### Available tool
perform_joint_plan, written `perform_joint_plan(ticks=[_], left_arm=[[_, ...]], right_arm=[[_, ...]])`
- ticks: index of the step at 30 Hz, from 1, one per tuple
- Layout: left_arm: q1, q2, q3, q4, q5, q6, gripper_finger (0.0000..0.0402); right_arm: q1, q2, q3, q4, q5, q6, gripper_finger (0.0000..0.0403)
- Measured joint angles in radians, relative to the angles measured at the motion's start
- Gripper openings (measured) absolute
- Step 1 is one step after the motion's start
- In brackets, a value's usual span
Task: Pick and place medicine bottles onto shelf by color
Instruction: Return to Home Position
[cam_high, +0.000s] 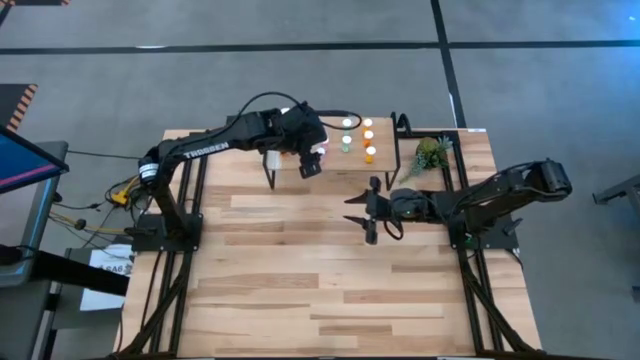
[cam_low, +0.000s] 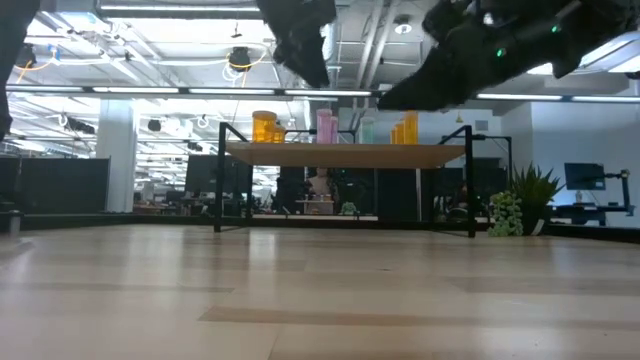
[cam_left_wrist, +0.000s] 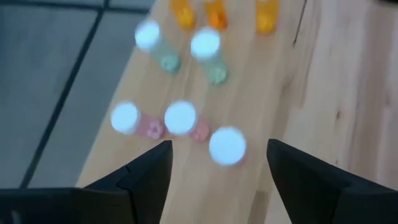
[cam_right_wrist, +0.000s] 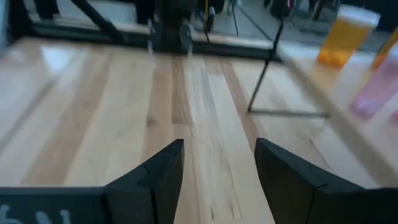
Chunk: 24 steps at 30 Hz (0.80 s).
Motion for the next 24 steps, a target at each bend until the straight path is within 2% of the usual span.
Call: perform_joint_plan(ticks=[3, 8, 12, 16, 20, 24], left_arm=[[-0.030, -0.028, 0.031, 0.014, -0.002, -0.001, 0.0244], [-0.092, -0.136, 0.033, 0.059, -0.012, 0.017, 0.0224], [-0.149, -0.244, -0.039, 0.139, -0.019, 0.029, 0.0204], [-0.200, -0.368, -0.199, 0.277, -0.031, 0.034, 0.0185], [-0.238, -0.525, -0.429, 0.490, -0.050, 0.032, 0.0169], [-0.300, -0.703, -0.663, 0.668, -0.009, 0.061, 0.0156]], right_arm=[[0.017, -0.053, -0.001, -0.005, 0.000, -0.010, 0.0220], [0.055, -0.218, 0.001, -0.084, 0.039, -0.024, 0.0211], [0.105, -0.346, 0.000, -0.179, 0.085, -0.025, 0.0200], [0.162, -0.448, 0.000, -0.233, 0.107, -0.047, 0.0190], [0.241, -0.530, -0.011, -0.235, 0.107, -0.108, 0.0180], [0.329, -0.608, -0.012, -0.244, 0.106, -0.177, 0.0171]])
